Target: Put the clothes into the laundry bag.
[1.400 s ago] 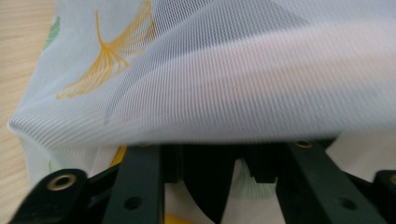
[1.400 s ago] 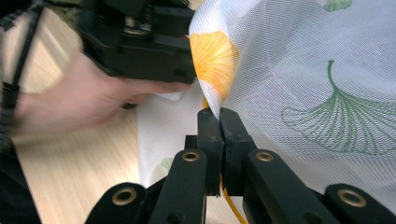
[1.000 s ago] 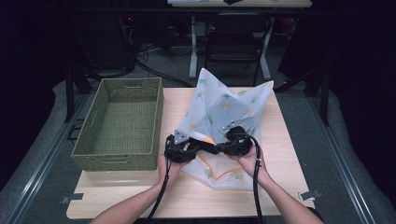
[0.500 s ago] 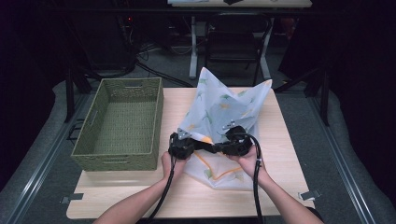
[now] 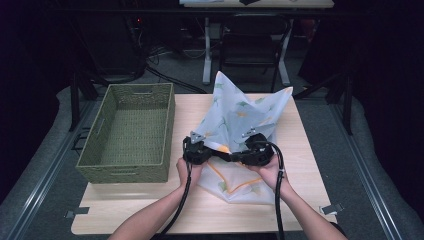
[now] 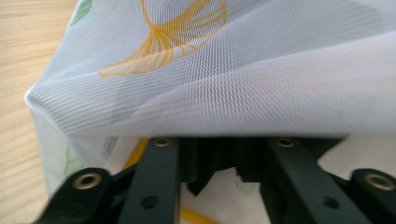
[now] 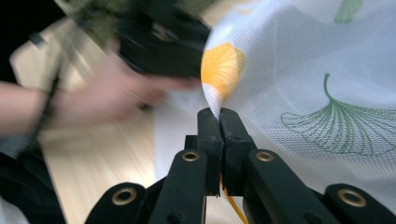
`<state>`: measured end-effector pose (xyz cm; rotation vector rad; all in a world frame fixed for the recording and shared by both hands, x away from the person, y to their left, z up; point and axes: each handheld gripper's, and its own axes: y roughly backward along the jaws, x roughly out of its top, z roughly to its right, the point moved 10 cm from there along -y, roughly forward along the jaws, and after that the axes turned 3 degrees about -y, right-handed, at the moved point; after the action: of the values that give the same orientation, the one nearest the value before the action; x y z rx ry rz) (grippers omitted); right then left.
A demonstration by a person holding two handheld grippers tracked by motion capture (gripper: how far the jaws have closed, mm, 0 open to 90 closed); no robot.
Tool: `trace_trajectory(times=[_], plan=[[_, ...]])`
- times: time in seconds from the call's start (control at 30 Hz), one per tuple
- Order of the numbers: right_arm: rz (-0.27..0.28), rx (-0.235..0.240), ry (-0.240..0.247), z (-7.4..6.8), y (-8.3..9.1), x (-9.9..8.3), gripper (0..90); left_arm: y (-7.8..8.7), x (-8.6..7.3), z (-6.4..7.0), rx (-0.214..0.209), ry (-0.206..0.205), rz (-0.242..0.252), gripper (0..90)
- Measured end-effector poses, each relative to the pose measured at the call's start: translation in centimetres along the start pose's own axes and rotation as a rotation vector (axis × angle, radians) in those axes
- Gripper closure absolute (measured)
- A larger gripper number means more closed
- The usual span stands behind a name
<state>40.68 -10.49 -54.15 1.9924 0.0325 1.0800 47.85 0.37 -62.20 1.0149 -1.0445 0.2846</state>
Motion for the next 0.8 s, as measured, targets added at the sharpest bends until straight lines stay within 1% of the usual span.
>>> trace_trajectory(times=[0.07, 0.1, 0.17, 0.2, 0.23, 0.27, 0.3, 0.37, 0.43, 0.47, 0.5, 0.53, 0.63, 0.7, 0.77, 0.8], plan=[[-0.008, -0.005, -0.011, 0.5, -0.1, -0.2, 88.8, 0.8, -0.4, 0.2, -0.019, -0.01, -0.016, 64.9], [-0.007, -0.008, -0.018, 0.6, 0.0, -0.3, 88.8, 1.1, -0.6, 0.3, -0.023, -0.022, -0.019, 62.8], [-0.006, -0.011, -0.015, 0.7, 0.1, -0.2, 88.8, 1.7, -0.9, 0.5, -0.022, -0.051, -0.032, 55.7], [-0.002, -0.011, -0.015, 0.7, 0.2, -0.1, 88.7, 2.1, -1.1, 0.6, -0.022, -0.065, -0.035, 54.6], [-0.001, -0.012, -0.015, 0.8, 0.3, -0.1, 88.8, 2.3, -1.2, 0.6, -0.02, -0.074, -0.046, 50.8], [-0.001, -0.012, -0.015, 0.8, 0.3, -0.1, 88.7, 2.5, -1.2, 0.6, -0.016, -0.081, -0.044, 48.5], [0.0, -0.013, -0.017, 0.8, 0.3, -0.1, 88.7, 2.8, -1.3, 0.7, -0.021, -0.077, -0.046, 48.0], [0.0, -0.013, -0.016, 0.8, 0.3, -0.1, 88.7, 3.1, -1.3, 0.6, -0.007, -0.098, -0.044, 45.4], [-0.001, -0.011, -0.015, 0.9, 0.4, 0.0, 88.7, 3.3, -1.1, 0.4, 0.011, -0.109, -0.031, 43.9], [0.005, -0.011, -0.014, 0.9, 0.4, 0.0, 88.7, 3.3, -0.9, 0.4, 0.017, -0.124, -0.028, 43.0], [0.01, -0.011, -0.013, 0.9, 0.5, 0.1, 88.7, 3.3, -0.7, 0.4, 0.024, -0.14, -0.026, 42.5], [0.013, -0.012, -0.012, 0.9, 0.5, 0.2, 88.7, 3.2, -0.4, 0.3, 0.029, -0.138, -0.016, 42.1], [0.029, -0.01, -0.018, 0.9, 0.5, 0.4, 88.7, 2.9, 0.2, 0.1, 0.044, -0.154, -0.005, 41.9], [0.039, -0.01, -0.016, 0.9, 0.5, 0.6, 88.7, 2.6, 0.8, 0.2, 0.039, -0.156, 0.006, 42.6], [0.041, -0.011, -0.013, 1.0, 0.3, 0.7, 88.7, 2.6, 1.6, 0.5, 0.035, -0.182, 0.023, 43.8], [0.037, -0.011, -0.013, 1.0, 0.2, 0.7, 88.7, 2.6, 2.0, 0.6, 0.035, -0.197, 0.035, 46.1]])
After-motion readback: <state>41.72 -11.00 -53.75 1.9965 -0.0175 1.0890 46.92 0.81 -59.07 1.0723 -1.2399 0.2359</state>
